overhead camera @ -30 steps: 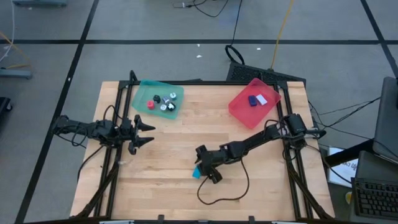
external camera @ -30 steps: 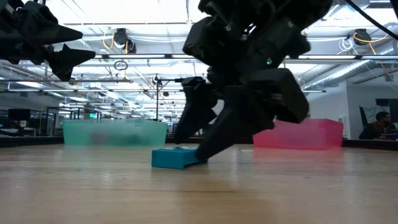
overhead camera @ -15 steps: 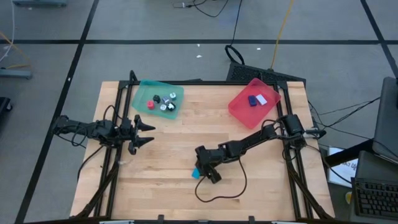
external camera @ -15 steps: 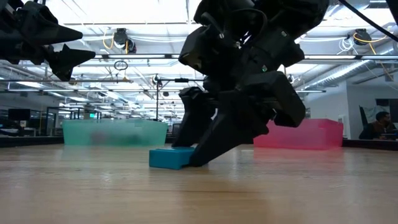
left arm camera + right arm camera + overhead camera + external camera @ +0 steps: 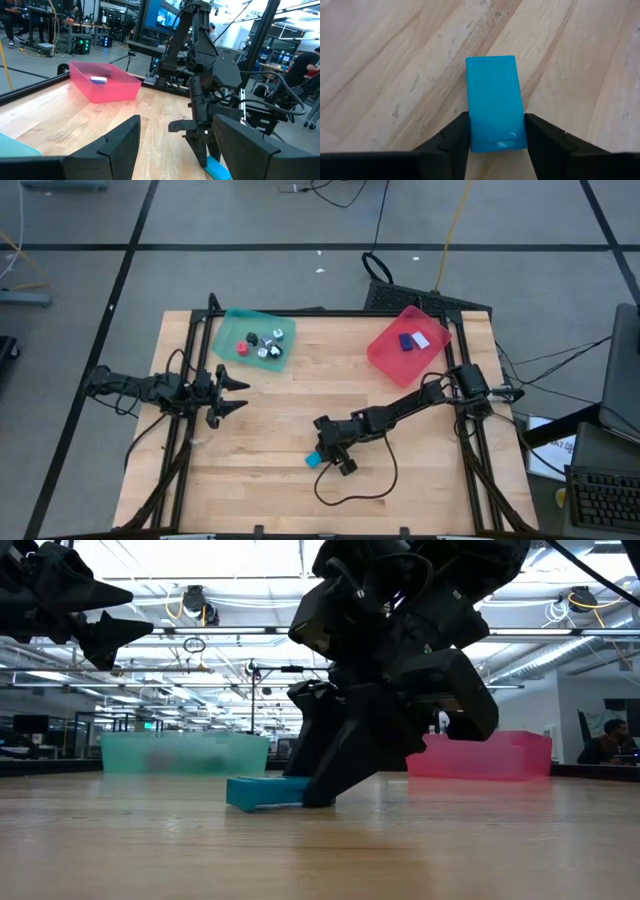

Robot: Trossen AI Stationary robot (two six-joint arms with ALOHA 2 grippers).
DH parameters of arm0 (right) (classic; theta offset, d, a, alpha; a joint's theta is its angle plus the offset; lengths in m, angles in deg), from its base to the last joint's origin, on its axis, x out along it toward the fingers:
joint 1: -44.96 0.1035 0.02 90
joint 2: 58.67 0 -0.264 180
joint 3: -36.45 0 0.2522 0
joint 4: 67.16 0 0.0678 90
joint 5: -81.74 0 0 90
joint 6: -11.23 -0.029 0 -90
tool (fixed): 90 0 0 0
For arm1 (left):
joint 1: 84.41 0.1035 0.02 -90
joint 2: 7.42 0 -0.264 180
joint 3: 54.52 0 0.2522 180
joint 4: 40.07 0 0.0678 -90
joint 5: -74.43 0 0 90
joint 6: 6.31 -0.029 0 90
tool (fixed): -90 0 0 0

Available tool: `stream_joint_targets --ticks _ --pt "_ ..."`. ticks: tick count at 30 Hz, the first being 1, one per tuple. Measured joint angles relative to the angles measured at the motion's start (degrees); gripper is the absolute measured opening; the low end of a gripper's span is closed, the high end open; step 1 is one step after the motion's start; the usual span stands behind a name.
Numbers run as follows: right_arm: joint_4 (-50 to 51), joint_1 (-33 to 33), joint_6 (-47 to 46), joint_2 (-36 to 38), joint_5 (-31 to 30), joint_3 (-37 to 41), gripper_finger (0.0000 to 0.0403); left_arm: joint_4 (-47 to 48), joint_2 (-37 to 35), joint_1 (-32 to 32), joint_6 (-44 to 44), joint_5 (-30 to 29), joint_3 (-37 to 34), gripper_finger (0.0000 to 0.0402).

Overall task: Pick & Place Office items
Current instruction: Put the blue digital clock into the red bin

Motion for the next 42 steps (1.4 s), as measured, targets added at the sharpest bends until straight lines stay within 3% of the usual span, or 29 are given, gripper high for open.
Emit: stream_joint_targets --ticks 9,30,37,42 --pt "1.5 0.1 -6.8 1.7 0.4 0.2 0.0154 0.0 0.0 0.0 0.0 0.0 0.0 0.0253" --pt "14.3 -0.9 -8.7 17.1 -0.1 0.7 0.0156 0.0 0.0 0.0 0.0 0.0 0.0 0.0253" --pt "10.9 -1.5 -11.5 23.4 0.0 7.6 0.0151 0.0 0.0 0.0 0.0 0.0 0.0 0.0253" --pt "2.8 -1.9 -15.0 30.1 -1.1 16.5 0.0152 0.0 0.0 0.0 0.0 0.0 0.0 0.0253"
